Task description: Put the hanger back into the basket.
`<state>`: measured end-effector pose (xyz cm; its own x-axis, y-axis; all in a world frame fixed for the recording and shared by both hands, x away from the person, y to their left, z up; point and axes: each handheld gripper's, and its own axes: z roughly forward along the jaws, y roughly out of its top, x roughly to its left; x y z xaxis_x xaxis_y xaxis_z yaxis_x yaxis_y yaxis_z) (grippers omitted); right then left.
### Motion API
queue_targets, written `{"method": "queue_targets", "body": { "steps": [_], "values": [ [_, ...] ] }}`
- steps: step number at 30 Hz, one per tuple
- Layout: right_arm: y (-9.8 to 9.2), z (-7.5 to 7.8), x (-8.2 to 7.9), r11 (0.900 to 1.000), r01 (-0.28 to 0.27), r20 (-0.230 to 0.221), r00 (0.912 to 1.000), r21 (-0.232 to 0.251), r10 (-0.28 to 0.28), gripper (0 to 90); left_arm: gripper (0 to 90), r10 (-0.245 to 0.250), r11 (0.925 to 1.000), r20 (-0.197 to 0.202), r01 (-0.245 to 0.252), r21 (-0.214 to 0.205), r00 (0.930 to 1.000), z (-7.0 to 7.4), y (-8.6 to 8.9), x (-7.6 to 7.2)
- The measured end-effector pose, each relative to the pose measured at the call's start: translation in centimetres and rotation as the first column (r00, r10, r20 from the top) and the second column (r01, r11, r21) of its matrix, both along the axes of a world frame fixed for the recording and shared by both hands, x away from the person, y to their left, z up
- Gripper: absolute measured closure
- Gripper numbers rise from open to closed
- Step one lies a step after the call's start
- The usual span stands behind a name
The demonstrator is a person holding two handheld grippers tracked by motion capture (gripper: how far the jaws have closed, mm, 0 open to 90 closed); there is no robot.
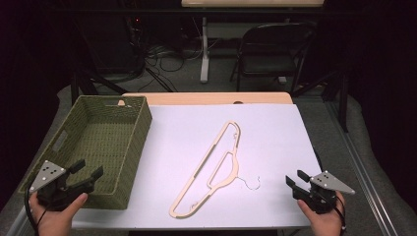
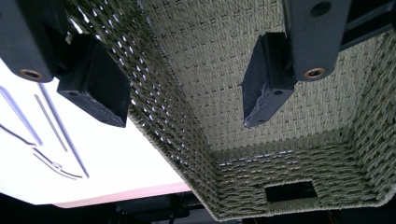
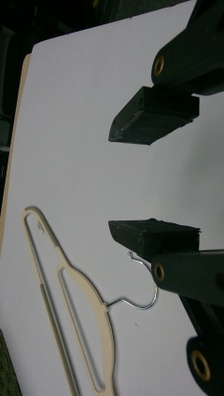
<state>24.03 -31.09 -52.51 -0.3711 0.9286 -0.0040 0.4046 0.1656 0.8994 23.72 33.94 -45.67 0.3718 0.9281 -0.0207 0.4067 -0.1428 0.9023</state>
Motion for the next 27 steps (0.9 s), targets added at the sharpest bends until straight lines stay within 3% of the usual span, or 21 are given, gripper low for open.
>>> {"method": "queue_targets", "body": {
  "steps": [6, 9, 10, 21, 27],
  "values": [
    [0.3, 0.3, -0.2, 0.9998, -0.016, -0.004, 0.9999, -0.015, 0.016, 51.8, 32.7, 0.0, 1.0, 0.006, 0.0, -0.005, 1.0, 0.1, 0.0, -0.1],
    [0.4, 0.4, -0.2, 0.9996, -0.022, 0.016, 0.9996, -0.019, 0.022, 52.8, 32.7, -0.009, 0.9999, 0.006, 0.009, -0.012, 0.9999, 0.2, -0.2, -0.2],
    [0.5, 0.6, -0.2, 0.9996, -0.024, -0.001, 0.9997, -0.017, 0.024, 53.6, 32.7, -0.012, 0.9999, 0.008, 0.012, -0.01, 0.9999, 0.2, -0.3, -0.2],
    [1.3, 0.5, 0.2, 0.997, -0.077, -0.013, 0.9969, -0.01, 0.077, 57.6, 33.3, -0.047, 0.9987, 0.013, 0.047, -0.018, 0.9988, 0.4, -1.3, -0.4],
    [2.5, 0.8, -0.2, 0.9921, -0.098, 0.011, 0.995, -0.079, 0.099, 55.6, 33.7, -0.08, 0.9968, 0.025, 0.08, -0.002, 0.9965, 0.4, -2.3, -0.4]
  ]
}}
